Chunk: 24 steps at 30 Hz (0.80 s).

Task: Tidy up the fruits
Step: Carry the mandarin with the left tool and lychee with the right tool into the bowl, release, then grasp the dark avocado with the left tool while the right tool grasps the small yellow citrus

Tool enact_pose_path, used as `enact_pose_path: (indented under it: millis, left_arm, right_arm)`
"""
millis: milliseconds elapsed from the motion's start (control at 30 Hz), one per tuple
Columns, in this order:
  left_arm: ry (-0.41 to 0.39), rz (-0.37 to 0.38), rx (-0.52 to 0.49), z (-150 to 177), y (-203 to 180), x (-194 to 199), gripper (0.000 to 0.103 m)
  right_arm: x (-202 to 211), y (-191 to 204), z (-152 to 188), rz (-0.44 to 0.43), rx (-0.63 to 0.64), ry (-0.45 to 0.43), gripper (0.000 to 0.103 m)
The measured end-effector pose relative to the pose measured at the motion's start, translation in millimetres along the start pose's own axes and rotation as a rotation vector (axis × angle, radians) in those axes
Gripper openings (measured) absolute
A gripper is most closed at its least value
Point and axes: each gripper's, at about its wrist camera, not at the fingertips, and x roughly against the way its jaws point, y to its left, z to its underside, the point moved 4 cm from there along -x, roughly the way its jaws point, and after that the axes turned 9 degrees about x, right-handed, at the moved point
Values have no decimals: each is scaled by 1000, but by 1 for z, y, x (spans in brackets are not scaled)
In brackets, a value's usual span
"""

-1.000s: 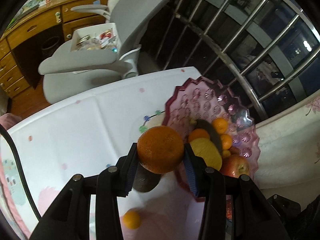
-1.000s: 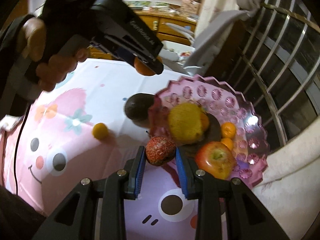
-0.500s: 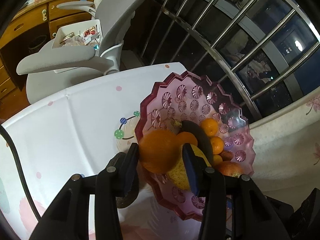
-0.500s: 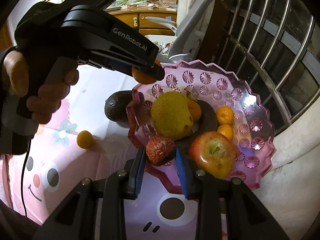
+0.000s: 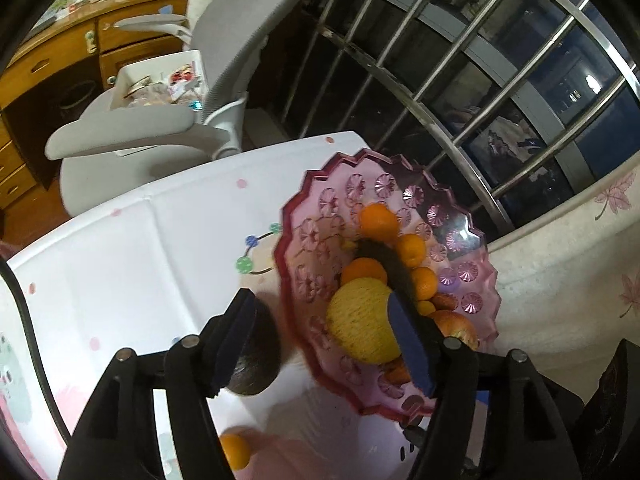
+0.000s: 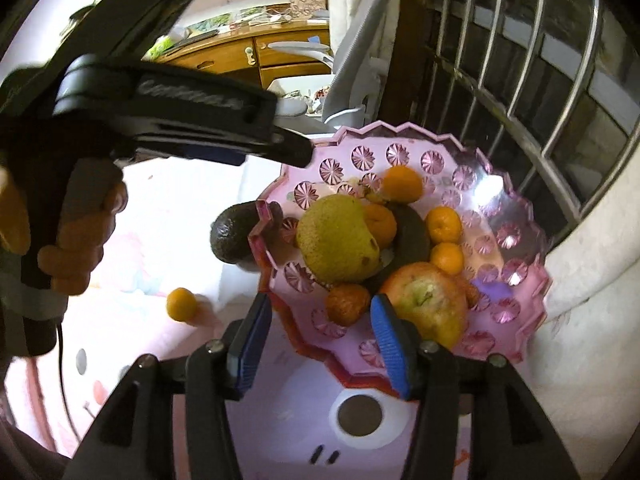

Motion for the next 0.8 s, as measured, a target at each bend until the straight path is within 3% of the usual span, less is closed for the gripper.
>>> enact_pose_path:
  millis: [200,800]
  left_arm:
    - [9,-56,-2,4,17,20,81]
    - [144,-197,-134,24,61,7,84]
  right_arm:
    - [9,7,0,-70,-88,-4,58]
    - [-3,80,7,-205,19,-52,60]
